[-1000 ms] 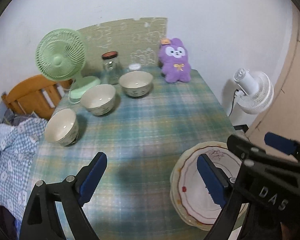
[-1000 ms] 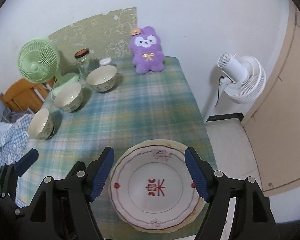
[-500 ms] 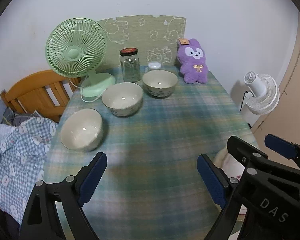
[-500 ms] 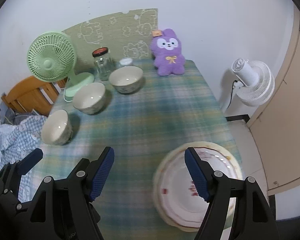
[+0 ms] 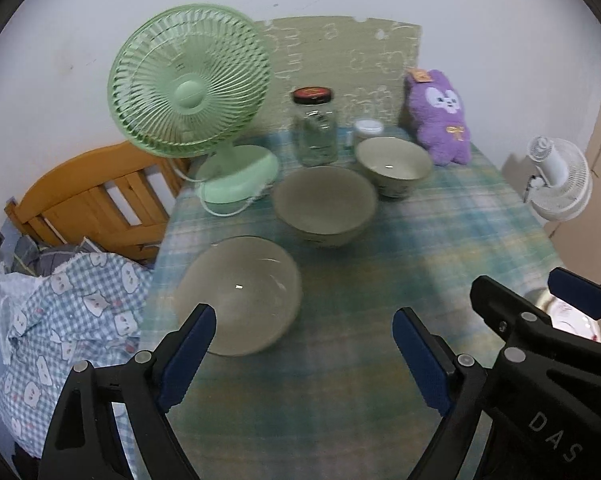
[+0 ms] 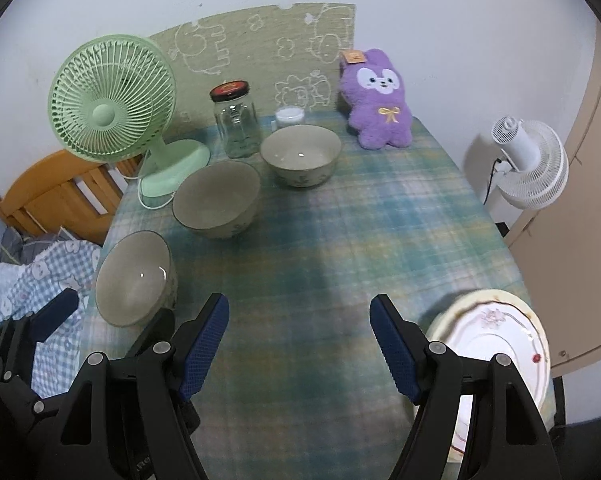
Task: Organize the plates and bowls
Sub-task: 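Move both grippers to a cream floral bowl on the table, then close both grippers on the rim of the cream bowl, then lift the bowl with both grippers and carry it toward the plate stack, then lower the bowl beside the plate stack and open both grippers, then move both grippers to the large cream bowl by the green fan, then close both grippers on the rim of the large bowl, then lift the large bowl with both grippers and carry it toward the plate stack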
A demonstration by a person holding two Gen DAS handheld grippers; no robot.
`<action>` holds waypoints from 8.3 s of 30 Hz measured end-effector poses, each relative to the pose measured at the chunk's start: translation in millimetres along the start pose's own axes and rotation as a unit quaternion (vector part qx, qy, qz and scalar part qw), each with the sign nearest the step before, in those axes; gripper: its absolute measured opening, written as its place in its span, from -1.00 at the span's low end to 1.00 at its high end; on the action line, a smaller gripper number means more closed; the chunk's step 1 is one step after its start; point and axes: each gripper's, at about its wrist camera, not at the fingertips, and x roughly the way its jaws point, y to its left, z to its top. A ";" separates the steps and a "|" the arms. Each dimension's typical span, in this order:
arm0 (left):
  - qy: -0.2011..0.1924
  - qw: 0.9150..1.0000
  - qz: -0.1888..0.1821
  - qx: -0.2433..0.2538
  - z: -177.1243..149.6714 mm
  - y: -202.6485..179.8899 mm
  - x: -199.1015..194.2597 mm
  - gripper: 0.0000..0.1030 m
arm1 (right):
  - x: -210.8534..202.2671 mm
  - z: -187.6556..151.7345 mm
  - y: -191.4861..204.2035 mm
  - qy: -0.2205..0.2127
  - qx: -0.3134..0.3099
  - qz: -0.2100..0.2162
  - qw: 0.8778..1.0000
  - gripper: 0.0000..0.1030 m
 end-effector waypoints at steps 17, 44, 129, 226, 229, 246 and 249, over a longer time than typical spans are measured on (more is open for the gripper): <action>0.031 0.999 0.025 -0.035 5.2 85.1 74.8 0.55 | 81.8 15.8 83.0 0.031 -0.021 0.014 0.999 0.45; 0.080 0.995 -0.025 -0.048 -4.0 107.4 109.2 -0.31 | 127.5 13.2 133.8 0.078 -0.048 0.038 0.995 -0.46; 0.062 0.996 -0.037 -0.055 -79.5 -84.2 -17.7 0.50 | 4.3 -77.1 -72.4 0.041 -0.090 0.044 0.994 0.34; 0.037 0.997 -0.036 -0.055 92.7 26.0 146.7 -0.35 | 167.5 112.3 40.0 0.019 -0.054 0.045 0.997 -0.33; 0.031 0.997 -0.033 -0.057 91.5 23.6 130.4 -0.35 | 151.7 110.1 36.8 0.013 -0.054 0.048 0.997 -0.33; 0.003 0.998 -0.020 -0.064 60.4 -11.0 25.5 -0.35 | 40.3 66.7 0.3 -0.016 -0.061 0.063 0.996 -0.33; 0.002 0.998 -0.018 -0.064 47.2 -20.7 8.7 -0.35 | 24.4 52.7 -9.9 -0.017 -0.063 0.065 0.996 -0.33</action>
